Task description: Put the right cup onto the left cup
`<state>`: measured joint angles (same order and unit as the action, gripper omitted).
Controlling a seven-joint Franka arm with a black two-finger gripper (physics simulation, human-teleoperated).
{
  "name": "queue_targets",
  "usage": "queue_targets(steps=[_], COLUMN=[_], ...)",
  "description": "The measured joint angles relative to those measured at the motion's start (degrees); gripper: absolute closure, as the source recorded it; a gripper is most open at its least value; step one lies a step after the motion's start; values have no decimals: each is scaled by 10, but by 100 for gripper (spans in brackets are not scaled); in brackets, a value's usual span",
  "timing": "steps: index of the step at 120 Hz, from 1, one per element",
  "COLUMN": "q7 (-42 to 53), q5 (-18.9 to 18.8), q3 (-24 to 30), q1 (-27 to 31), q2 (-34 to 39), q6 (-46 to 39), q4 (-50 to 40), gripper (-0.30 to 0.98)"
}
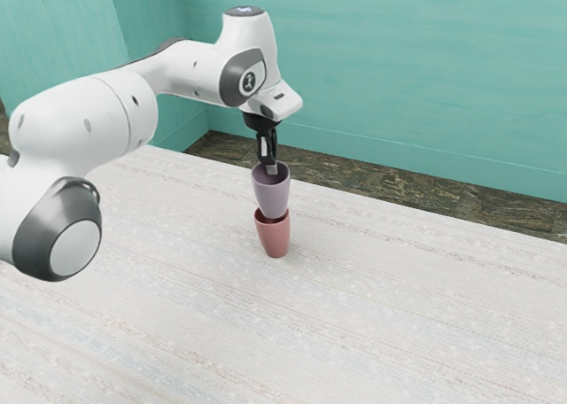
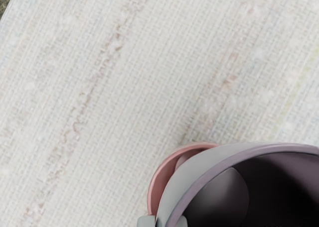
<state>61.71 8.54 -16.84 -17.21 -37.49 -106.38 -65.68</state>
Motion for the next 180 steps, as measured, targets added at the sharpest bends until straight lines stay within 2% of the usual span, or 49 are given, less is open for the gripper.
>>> queue_targets(steps=[99, 120, 134, 149, 167, 180], q7=[8, 9, 10, 10, 9, 3], q5=[7, 7, 6, 2, -11, -45], q3=[2, 2, 1, -1, -6, -8], q1=[10, 10, 8, 5, 6, 9], q2=[-29, -26, -16, 21, 107, 191], q6=[-11, -10, -4, 12, 29, 41], q4=[-1, -1, -3, -28, -119, -195], gripper=[78, 40, 23, 13, 6, 4])
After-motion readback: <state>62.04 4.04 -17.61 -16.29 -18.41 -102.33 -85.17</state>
